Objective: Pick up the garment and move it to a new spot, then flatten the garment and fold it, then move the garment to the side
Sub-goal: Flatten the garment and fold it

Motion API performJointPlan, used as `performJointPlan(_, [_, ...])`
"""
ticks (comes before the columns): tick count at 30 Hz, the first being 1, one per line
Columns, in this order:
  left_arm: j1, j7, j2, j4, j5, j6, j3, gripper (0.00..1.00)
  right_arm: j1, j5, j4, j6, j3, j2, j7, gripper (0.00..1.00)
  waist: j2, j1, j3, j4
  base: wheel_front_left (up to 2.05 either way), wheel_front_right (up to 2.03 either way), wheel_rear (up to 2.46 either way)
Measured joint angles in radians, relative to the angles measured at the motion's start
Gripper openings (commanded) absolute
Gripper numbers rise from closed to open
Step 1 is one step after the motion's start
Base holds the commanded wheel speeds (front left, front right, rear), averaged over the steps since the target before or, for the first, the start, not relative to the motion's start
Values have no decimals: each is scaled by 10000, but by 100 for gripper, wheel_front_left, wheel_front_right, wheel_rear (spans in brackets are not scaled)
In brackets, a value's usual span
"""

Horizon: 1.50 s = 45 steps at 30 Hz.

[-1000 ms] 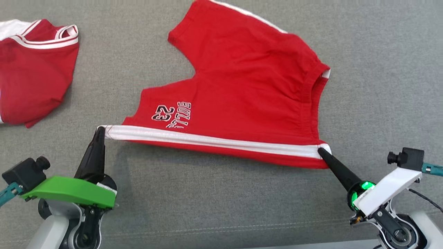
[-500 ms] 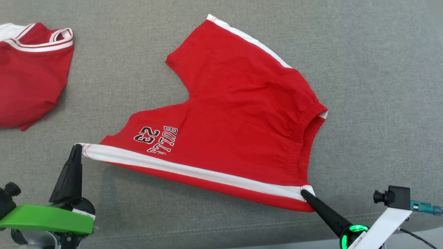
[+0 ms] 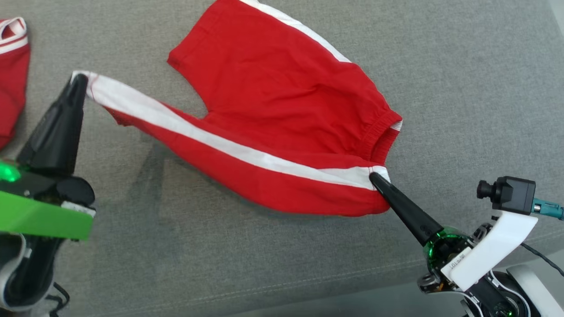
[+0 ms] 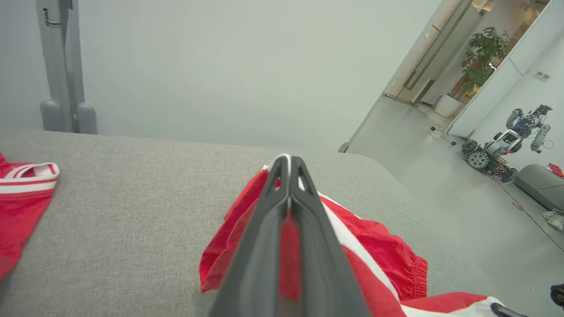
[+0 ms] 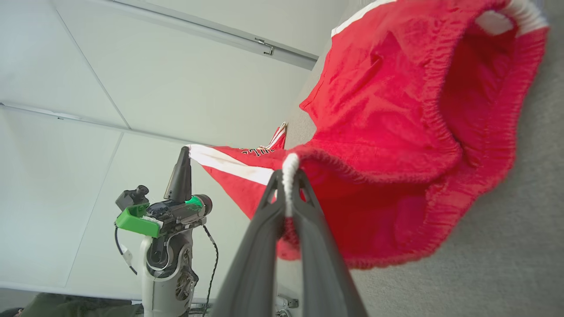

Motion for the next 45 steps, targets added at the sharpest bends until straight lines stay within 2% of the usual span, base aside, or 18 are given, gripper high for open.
performJointPlan(10, [-2674,2288,539,155,267,2,385,0,-929,38,464,52,-347,771,-545,0,0,0,1025,-872,0,0,0])
performJointPlan(15, [-3996,3405,518,585,268,2,217,0,-1476,38,1012,56,-357,1118,-756,0,0,0,1516,-1413,0,0,0])
performJointPlan(25, [-6148,4953,-79,2270,1083,4,-387,0,-2825,33,1758,59,-238,1710,-1133,0,0,0,2390,-2560,0,0,0])
performJointPlan(32, [-7074,5294,-518,3097,1569,4,-616,0,-3194,-59,2311,63,-82,1781,-1294,0,0,0,2787,-2934,0,0,0])
performJointPlan(33, [-7167,5346,-596,3241,1592,4,-646,2,-3237,-73,2380,69,-52,1810,-1333,0,0,0,2830,-2978,0,0,0])
performJointPlan(34, [-7253,5384,-683,3392,1634,4,-681,15,-3296,-86,2433,79,-23,1839,-1356,20,0,0,2867,-3013,0,0,0])
performJointPlan(35, [-7328,5427,-761,3559,1770,4,-704,36,-3335,-90,2485,96,-12,1866,-1429,44,0,0,2900,-3042,0,0,0])
performJointPlan(36, [-7389,5474,-817,3749,1937,4,-727,74,-3361,-98,2531,138,0,1893,-1478,83,0,0,2925,-3061,0,0,0])
performJointPlan(37, [-7427,5476,-869,3879,2025,4,-748,100,-3392,-125,2573,148,19,1908,-1532,100,0,0,2946,-3073,0,0,0])
performJointPlan(45, [-7460,5465,-1185,5118,2566,6,-784,100,-3610,-205,2930,148,92,1954,-1887,100,0,0,2817,-3048,0,0,0])
